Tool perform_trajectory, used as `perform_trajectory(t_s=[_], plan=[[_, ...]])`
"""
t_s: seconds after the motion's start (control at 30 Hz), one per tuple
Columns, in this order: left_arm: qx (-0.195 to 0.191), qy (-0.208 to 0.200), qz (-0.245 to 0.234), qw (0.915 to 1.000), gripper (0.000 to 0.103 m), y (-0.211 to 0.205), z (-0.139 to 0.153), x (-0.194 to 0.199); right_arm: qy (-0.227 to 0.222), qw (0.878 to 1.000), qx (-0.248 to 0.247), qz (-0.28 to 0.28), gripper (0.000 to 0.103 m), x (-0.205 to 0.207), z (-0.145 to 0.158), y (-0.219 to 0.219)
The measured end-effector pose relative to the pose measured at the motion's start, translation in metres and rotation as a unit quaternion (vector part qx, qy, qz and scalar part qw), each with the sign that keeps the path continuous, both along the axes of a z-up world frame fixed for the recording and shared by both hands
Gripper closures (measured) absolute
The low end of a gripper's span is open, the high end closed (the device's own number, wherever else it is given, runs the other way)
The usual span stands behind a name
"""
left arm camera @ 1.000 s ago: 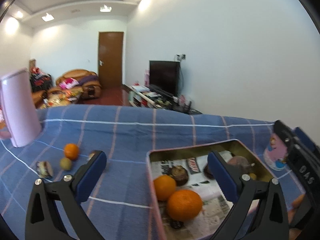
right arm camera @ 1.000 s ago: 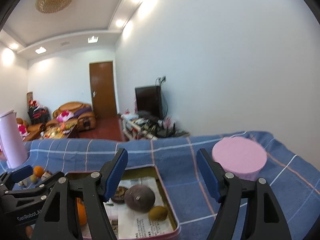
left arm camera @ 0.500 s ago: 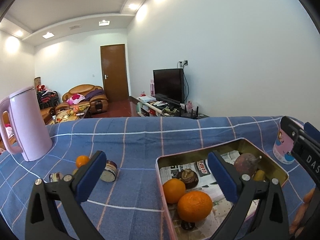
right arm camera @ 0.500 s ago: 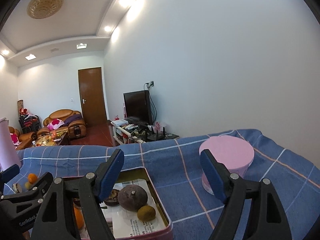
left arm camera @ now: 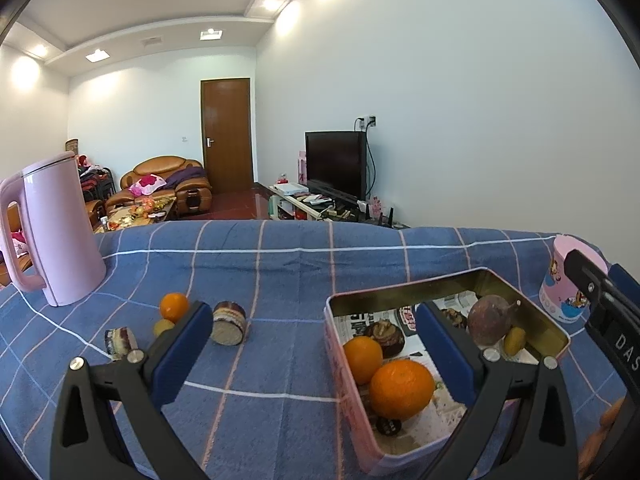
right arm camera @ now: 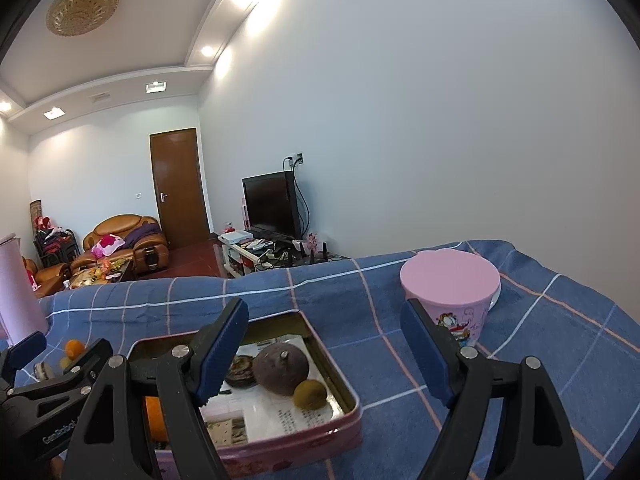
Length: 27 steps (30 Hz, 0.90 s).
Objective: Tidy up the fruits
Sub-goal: 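Lift both open tools out of the tin and back toward the remaining items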
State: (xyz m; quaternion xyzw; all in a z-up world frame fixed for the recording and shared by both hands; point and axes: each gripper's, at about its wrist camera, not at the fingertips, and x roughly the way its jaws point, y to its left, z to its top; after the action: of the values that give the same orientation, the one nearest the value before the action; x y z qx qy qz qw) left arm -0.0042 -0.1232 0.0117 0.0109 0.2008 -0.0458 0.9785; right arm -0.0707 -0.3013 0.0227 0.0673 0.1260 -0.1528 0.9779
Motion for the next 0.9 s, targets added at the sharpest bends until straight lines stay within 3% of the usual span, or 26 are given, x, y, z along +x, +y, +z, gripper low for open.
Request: perform_trajectory(t_s=[0.4,0.9], plan=[[-0.003,0.000,-0.009,1.0000,0.000,0.020,0.000,-0.019,0.003,1.000,0.007,-0.019,0.023,-0.016,0.000,0.017],[-0.005,0.030,-0.009,0.9995,0.000,0.057,-0.005,-0.017,0.014,1.000,0.001,-0.026,0.023,-0.018,0.000,0.054]])
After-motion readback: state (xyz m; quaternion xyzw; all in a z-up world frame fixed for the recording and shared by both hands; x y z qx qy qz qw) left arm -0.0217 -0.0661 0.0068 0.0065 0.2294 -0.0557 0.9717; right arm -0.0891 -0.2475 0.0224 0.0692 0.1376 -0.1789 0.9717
